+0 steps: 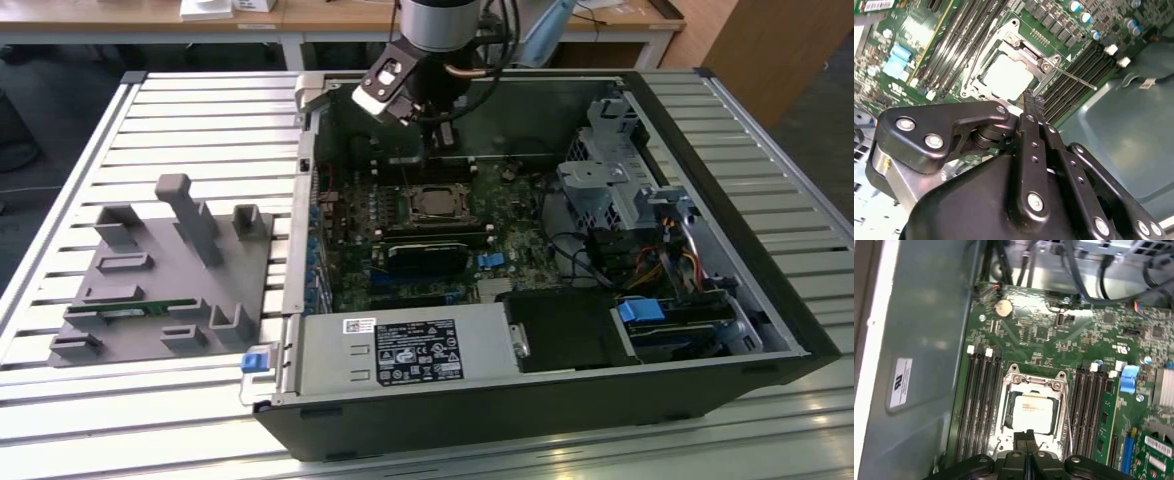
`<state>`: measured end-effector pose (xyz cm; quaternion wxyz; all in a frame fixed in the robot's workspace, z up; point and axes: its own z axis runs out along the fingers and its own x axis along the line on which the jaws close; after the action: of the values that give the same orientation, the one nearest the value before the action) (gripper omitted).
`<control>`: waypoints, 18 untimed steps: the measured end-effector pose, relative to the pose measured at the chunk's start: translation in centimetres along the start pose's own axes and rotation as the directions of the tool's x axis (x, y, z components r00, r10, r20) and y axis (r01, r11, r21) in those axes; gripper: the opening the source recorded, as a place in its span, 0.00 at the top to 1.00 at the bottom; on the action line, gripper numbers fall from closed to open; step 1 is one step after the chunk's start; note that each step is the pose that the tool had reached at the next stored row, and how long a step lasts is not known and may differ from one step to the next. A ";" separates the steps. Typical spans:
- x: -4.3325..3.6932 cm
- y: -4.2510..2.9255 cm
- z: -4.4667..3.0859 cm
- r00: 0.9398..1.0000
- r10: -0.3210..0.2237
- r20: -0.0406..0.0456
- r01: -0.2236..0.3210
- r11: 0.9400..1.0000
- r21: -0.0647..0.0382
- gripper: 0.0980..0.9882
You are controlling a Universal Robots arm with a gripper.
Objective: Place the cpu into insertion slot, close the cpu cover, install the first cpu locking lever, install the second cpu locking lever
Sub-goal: 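Install the first cpu locking lever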
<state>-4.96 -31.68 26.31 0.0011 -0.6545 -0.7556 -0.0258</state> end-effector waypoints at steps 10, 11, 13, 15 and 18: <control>0.00 0.00 0.00 0.986 -0.167 0.002 0.167 0.986 0.007 0.99; 0.00 0.00 0.00 0.984 -0.181 0.001 0.181 0.983 0.008 0.99; 0.00 0.00 0.00 0.979 -0.206 0.001 0.206 0.978 0.009 0.99; 0.00 0.00 0.00 0.973 -0.232 0.001 0.232 0.973 0.010 0.99; 0.01 0.01 0.02 0.963 -0.271 0.001 0.271 0.962 0.013 0.99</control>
<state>-4.95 -31.67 26.29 0.0005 -0.5450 -0.8382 -0.0201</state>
